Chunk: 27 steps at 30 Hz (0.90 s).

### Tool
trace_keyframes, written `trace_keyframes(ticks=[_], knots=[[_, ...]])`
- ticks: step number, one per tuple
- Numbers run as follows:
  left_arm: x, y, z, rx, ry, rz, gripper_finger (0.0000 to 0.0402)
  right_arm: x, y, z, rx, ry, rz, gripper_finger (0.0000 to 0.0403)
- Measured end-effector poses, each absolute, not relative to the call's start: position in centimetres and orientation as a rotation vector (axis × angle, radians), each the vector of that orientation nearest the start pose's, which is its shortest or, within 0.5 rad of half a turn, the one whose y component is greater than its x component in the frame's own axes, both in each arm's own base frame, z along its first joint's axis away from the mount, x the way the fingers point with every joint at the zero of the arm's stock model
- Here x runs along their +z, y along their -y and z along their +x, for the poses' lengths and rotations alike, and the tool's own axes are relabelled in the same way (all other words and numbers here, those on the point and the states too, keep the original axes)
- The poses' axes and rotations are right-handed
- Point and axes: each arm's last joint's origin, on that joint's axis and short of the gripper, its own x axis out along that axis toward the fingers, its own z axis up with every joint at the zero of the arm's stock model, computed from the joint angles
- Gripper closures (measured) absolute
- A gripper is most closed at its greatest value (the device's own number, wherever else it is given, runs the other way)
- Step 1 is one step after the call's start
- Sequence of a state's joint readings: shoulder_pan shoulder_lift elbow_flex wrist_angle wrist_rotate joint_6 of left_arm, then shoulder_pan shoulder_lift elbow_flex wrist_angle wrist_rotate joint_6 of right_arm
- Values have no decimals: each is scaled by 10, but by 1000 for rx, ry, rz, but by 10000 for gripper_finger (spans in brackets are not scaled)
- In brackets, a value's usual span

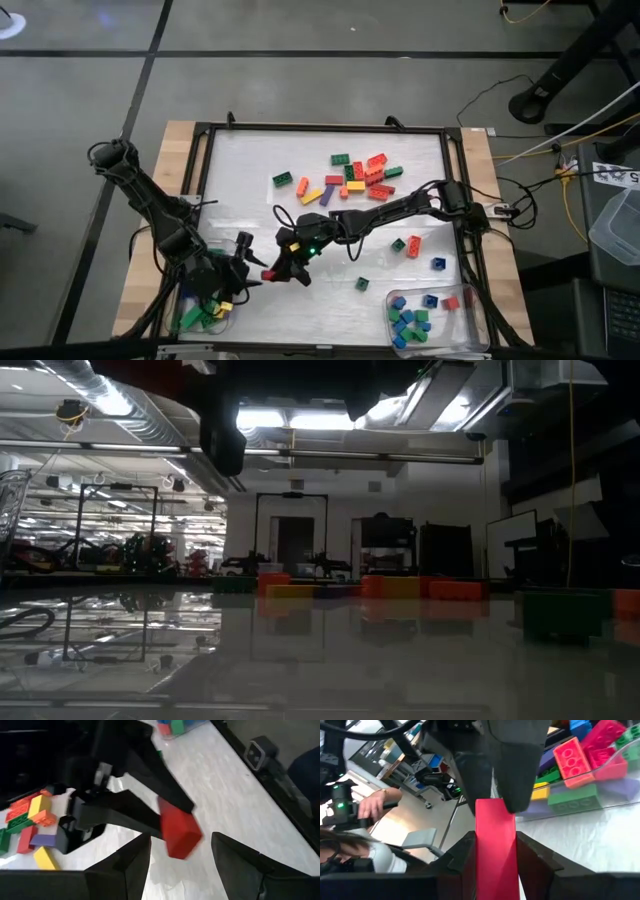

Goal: Sort blocks by size
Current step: Put the large red block into the left transparent bin

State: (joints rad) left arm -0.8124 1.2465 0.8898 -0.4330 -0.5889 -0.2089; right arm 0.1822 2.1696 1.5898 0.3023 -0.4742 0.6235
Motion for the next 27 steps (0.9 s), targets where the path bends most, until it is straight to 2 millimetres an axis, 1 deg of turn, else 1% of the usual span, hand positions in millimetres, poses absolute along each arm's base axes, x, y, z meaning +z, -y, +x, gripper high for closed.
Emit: trace_keyframes(ticks=[5,10,15,23,27], knots=[[258,165,192,-110,-627,301,205,212,-102,486,512,-466,635,281],[250,165,199,-119,-659,361,219,212,-102,487,507,-460,635,281],[247,166,200,-132,-666,395,259,211,-102,487,502,-460,635,281],[247,166,200,-149,-668,432,357,211,-102,486,510,-464,638,281],[247,166,200,-154,-667,446,358,210,-102,486,506,-469,637,280]])
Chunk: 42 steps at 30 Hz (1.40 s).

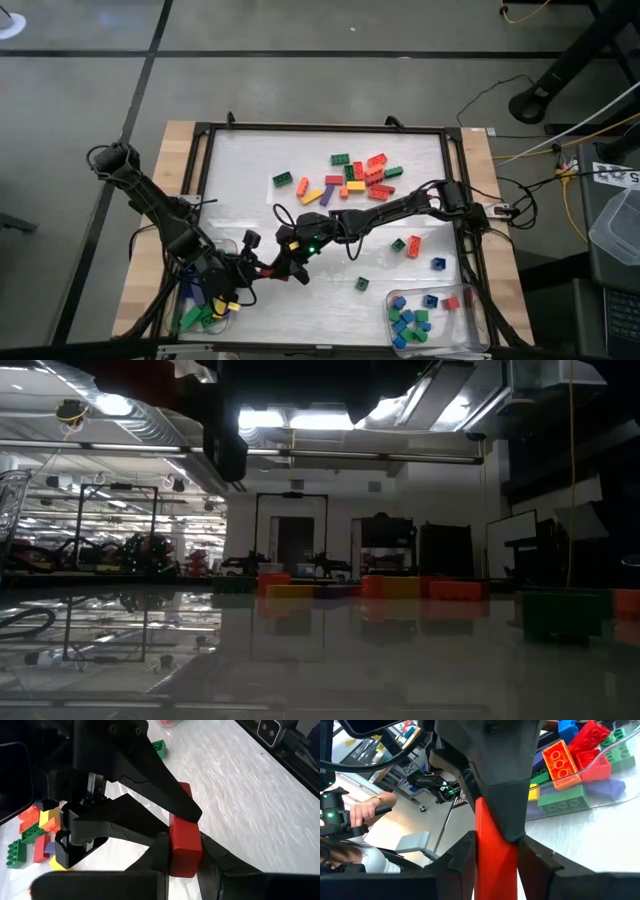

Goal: Sort blocks by size
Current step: Put the large red block into the left transparent bin, then put the large yellow block into the left transparent bin

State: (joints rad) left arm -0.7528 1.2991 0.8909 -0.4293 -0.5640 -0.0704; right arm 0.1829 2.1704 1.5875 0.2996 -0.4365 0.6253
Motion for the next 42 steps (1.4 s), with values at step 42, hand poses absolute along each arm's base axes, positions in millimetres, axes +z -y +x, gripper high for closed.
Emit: trace_keyframes(ticks=[42], knots=[[281,155,108,144,-1413,-467,238,157,62,455,75,-978,79,201]])
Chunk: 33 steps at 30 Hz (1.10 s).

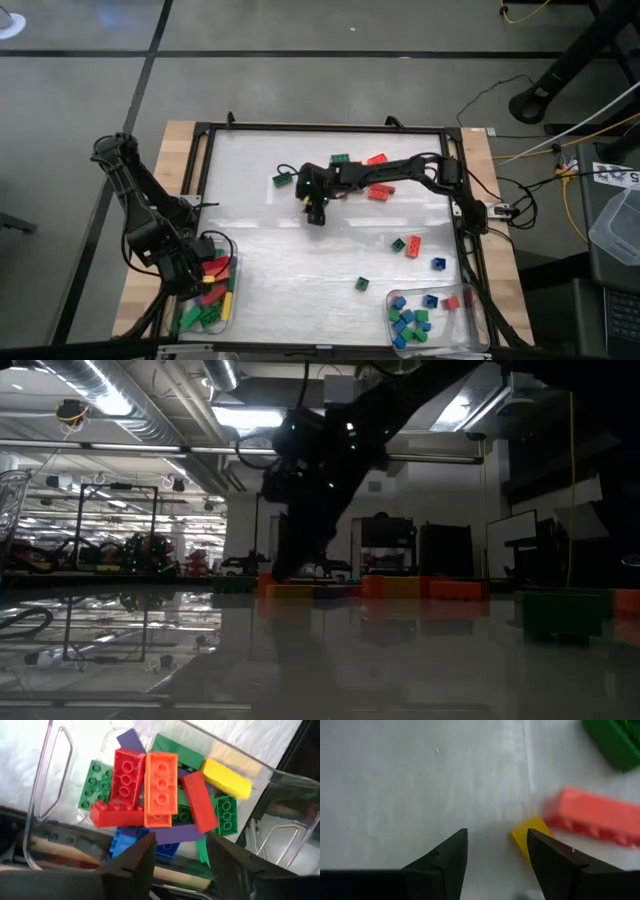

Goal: Sort blocks by size
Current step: Put the large yellow block into the left transparent bin

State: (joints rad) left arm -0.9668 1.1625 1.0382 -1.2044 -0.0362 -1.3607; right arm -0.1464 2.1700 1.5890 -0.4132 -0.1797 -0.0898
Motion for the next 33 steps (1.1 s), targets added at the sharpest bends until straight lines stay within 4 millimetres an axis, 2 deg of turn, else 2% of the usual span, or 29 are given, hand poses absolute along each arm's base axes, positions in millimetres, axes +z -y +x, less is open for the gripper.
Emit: trace_keyframes(ticks=[8,13,17,23,33], knots=[[281,156,109,137,-1404,-470,227,153,65,448,19,-1077,-131,201],[281,156,109,136,-1403,-471,226,153,65,448,14,-1087,-166,201],[281,156,109,138,-1397,-469,226,167,66,452,21,-1085,-183,201],[281,155,110,153,-1364,-459,226,187,68,458,38,-1075,-297,201],[281,155,110,155,-1356,-458,226,170,71,455,71,-1168,-357,201]])
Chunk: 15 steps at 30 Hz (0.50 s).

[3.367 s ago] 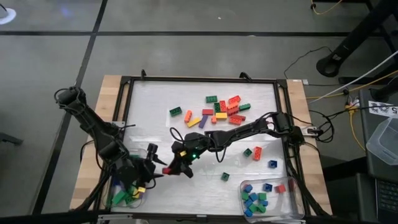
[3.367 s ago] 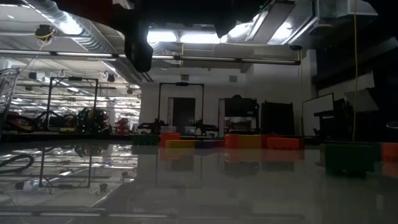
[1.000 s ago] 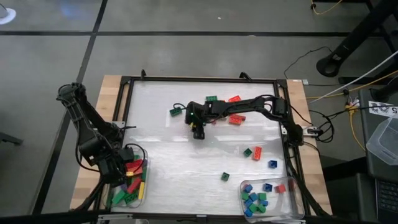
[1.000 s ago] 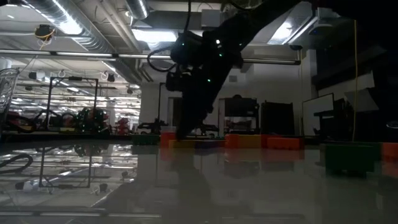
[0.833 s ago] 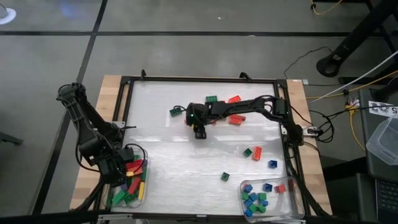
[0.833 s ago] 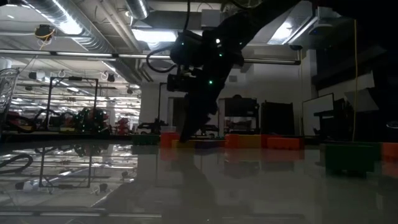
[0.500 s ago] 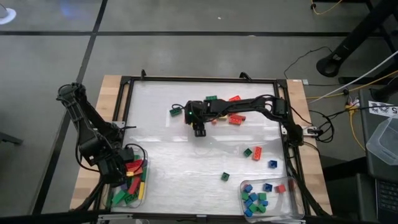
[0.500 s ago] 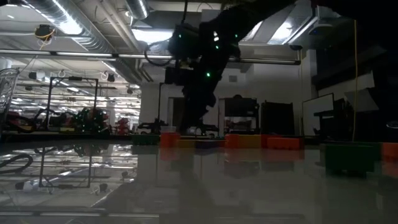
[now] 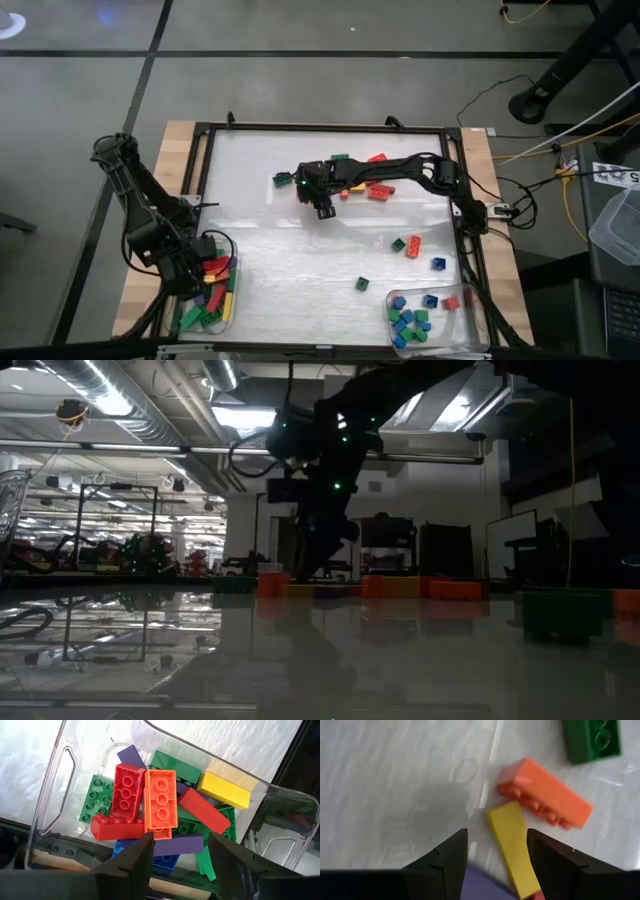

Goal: Sort blocks by size
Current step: Put the large yellow block into the left transparent bin

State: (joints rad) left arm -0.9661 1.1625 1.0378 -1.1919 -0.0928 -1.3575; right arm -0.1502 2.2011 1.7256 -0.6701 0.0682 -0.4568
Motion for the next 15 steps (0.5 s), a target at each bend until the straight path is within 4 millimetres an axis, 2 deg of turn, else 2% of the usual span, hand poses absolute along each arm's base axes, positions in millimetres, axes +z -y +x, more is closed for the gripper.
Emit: trace_keyframes(ticks=[8,15], knots=[[281,154,111,164,-1336,-451,226,165,91,453,35,-1175,-329,201],[281,154,111,165,-1333,-451,226,162,103,449,82,-1180,-254,201]])
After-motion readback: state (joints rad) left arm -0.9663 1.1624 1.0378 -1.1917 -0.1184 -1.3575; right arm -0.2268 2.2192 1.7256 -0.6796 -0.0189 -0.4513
